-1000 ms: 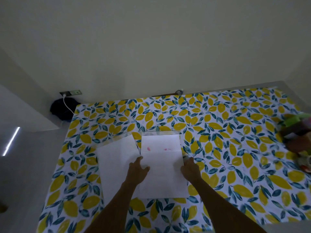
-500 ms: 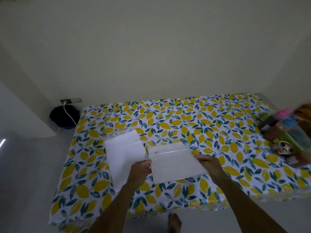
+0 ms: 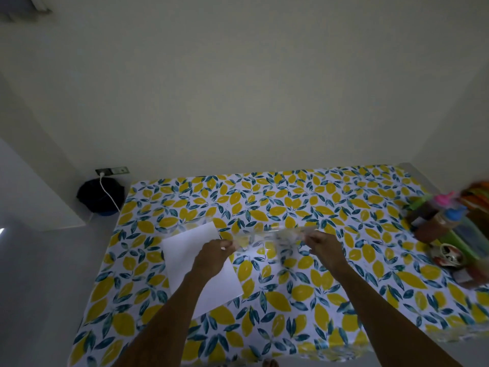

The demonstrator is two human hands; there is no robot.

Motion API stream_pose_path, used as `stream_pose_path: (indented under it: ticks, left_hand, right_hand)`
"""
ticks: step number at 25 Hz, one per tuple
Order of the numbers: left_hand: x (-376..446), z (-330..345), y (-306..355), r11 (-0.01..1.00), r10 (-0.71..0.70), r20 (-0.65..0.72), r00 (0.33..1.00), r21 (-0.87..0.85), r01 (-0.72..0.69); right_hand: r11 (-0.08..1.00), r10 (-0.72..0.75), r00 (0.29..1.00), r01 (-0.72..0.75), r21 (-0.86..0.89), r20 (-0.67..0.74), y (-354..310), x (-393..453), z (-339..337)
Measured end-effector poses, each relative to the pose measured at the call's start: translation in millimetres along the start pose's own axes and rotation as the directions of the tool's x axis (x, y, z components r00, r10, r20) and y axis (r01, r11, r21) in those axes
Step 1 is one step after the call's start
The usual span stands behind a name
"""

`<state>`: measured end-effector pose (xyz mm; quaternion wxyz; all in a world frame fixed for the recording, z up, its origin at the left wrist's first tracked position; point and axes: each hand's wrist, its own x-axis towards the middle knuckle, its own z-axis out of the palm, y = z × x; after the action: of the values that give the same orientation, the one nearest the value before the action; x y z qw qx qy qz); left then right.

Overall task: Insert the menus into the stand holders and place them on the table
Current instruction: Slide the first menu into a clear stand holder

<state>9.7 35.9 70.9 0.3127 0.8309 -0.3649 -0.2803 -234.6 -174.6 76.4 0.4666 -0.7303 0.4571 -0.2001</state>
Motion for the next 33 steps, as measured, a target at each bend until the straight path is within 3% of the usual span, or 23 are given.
stream_pose_path:
  ticks: [4, 12, 17, 24, 29, 31, 33]
  left_hand:
    - [33.2, -3.5, 3.5, 0.999, -0.02, -0.096, 0.995, 0.042, 0.024]
    - [82.3, 8.6, 12.4, 0.966, -0.098, -0.269, 0.958, 0.204, 0.156]
    - [90.3, 14.8, 5.0, 0.957, -0.086, -0.296, 0.951, 0.241, 0.161]
    - [79.9, 14.3, 12.9, 0.94, -0.06, -0.296, 0.953, 0.306, 0.154]
    - [43.6, -6.8, -14.8, 0.962, -0.065, -0.329, 0.942, 0.232, 0.147]
    - [18.6, -13.9, -39.9, 0.958, -0.068, -0.315, 0.946, 0.246, 0.151]
    - [-7.9, -17.7, -66.3, 0.939, -0.089, -0.282, 0.955, 0.296, 0.175]
  right_hand:
    - [0.979, -0.08, 0.997, 0.082, -0.187, 0.015, 7.3, 43.0, 14.8]
    - [0.984, -0.086, 0.996, 0.087, -0.154, 0.016, 11.6, 100.7, 35.1]
    - [0.98, -0.138, 0.99, 0.137, -0.145, 0.007, 18.8, 108.4, 43.2]
    - [0.983, -0.071, 0.997, 0.064, -0.172, -0.037, 22.3, 102.5, 50.0]
    - [0.983, 0.042, 0.996, -0.056, -0.174, -0.082, 10.1, 71.0, 61.0]
    - [0.968, 0.027, 0.999, -0.036, -0.247, -0.039, 6.8, 47.1, 77.7]
    - [0.931, -0.052, 0.996, 0.076, -0.356, 0.078, 4.8, 22.5, 100.6]
